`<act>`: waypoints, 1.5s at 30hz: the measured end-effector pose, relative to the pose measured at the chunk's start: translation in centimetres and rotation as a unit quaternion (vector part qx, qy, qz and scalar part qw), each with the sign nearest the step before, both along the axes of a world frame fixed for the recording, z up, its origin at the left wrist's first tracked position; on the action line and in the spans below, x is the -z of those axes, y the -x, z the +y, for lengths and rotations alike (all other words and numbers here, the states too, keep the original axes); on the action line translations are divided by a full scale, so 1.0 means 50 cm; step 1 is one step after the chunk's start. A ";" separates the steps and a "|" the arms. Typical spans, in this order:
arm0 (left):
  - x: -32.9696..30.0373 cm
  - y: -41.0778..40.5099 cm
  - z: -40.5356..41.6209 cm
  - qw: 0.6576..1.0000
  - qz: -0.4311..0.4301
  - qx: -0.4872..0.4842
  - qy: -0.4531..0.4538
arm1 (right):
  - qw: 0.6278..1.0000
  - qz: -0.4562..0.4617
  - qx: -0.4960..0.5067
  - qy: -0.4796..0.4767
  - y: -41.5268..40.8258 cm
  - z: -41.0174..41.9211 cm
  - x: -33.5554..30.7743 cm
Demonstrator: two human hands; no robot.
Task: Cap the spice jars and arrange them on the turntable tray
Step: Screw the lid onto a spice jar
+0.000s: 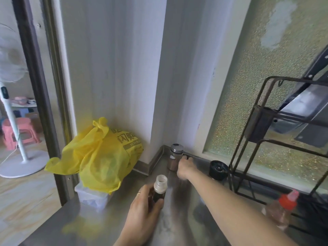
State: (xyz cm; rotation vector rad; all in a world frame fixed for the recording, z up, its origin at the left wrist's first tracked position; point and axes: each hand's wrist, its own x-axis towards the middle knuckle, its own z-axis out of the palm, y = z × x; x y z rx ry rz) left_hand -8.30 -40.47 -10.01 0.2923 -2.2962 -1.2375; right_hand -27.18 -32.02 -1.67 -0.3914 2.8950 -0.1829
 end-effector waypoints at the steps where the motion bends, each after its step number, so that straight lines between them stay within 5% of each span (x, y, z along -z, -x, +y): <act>1: -0.001 0.000 -0.001 1.000 -0.002 0.004 -0.002 | 1.000 0.007 -0.005 -0.007 0.007 0.000 0.004; 13: -0.019 -0.016 0.010 0.999 0.002 -0.002 -0.044 | 0.994 0.100 -0.044 -0.014 -0.114 0.060 -0.052; 18: -0.083 -0.069 0.081 0.983 0.040 0.036 -0.174 | 0.958 0.014 -0.046 0.283 -0.219 0.162 -0.169; 22: -0.190 -0.137 0.179 0.945 0.082 0.110 -0.297 | 0.853 -0.059 -0.026 0.518 -0.314 0.270 -0.283; 25: -0.270 -0.194 0.254 0.918 0.107 0.176 -0.340 | 0.788 -0.100 -0.039 0.606 -0.382 0.361 -0.354; 30: -0.349 -0.255 0.392 0.821 0.124 0.237 -0.505 | 0.821 -0.023 -0.099 0.561 -0.476 0.511 -0.435; 36: -0.407 -0.305 0.536 0.711 0.026 0.330 -0.621 | 0.886 -0.013 -0.174 0.430 -0.529 0.695 -0.496; 41: -0.404 -0.315 0.619 0.677 -0.038 0.364 -0.638 | 0.933 -0.002 -0.207 0.294 -0.570 0.810 -0.537; 45: -0.389 -0.320 0.666 0.687 -0.045 0.367 -0.626 | 0.956 0.007 -0.190 0.223 -0.584 0.857 -0.533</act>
